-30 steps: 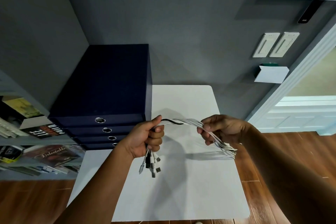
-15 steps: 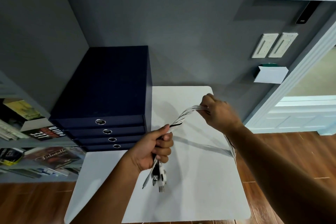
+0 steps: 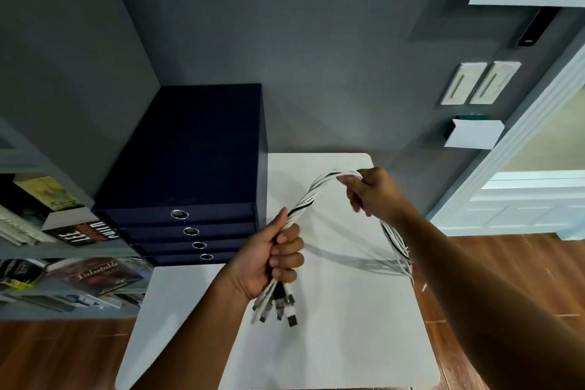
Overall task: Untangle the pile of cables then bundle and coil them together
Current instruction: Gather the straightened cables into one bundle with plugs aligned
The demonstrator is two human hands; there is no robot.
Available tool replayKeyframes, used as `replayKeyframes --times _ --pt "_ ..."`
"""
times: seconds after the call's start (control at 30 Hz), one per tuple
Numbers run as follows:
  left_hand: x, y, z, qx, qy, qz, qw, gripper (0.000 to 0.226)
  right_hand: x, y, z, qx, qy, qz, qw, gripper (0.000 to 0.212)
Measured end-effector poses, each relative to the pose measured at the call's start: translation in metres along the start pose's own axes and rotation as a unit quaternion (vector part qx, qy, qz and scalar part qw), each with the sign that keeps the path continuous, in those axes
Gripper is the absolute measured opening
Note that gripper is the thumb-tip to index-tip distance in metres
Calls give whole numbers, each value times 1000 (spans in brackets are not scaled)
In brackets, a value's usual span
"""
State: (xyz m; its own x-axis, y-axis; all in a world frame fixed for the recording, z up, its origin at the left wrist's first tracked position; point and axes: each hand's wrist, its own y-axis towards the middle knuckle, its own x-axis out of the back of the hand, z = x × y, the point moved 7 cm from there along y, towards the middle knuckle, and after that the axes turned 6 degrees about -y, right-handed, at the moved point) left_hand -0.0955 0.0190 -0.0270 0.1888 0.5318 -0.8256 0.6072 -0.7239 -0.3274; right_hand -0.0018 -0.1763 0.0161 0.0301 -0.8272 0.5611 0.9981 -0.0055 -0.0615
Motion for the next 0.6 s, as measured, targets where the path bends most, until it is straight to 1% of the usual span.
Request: replayKeyframes --times 0.07,0.17,0.2,0.27,0.33,0.37,0.43,0.5,0.6 --pt "8 1 -4 -6 -24 -5 1000 46 -3 -5 -12 -30 97 34 994 46" --pt "3 4 -4 -6 -54 25 998 44 -3 -11 -26 -59 251 97 961 49" --pt "-1 6 -5 -9 -63 33 997 44 -4 -13 -28 -62 294 135 944 48" --pt "-8 10 -9 -27 -75 37 996 44 -5 -18 -32 -81 388 202 896 44" --pt "-10 15 -12 -42 -76 29 996 44 -3 -23 -41 -106 455 230 854 44" --pt "-11 17 -14 -45 -77 29 996 43 -2 -25 -44 -104 467 239 845 41" --pt "-14 20 -18 -46 -87 43 994 43 -1 -30 -49 -87 467 267 839 32" --pt "-17 20 -25 -53 -93 47 993 45 -2 -37 -56 -81 448 302 838 32" --pt "-25 18 -38 -73 -77 31 994 47 -4 -49 -68 -103 376 340 856 37"
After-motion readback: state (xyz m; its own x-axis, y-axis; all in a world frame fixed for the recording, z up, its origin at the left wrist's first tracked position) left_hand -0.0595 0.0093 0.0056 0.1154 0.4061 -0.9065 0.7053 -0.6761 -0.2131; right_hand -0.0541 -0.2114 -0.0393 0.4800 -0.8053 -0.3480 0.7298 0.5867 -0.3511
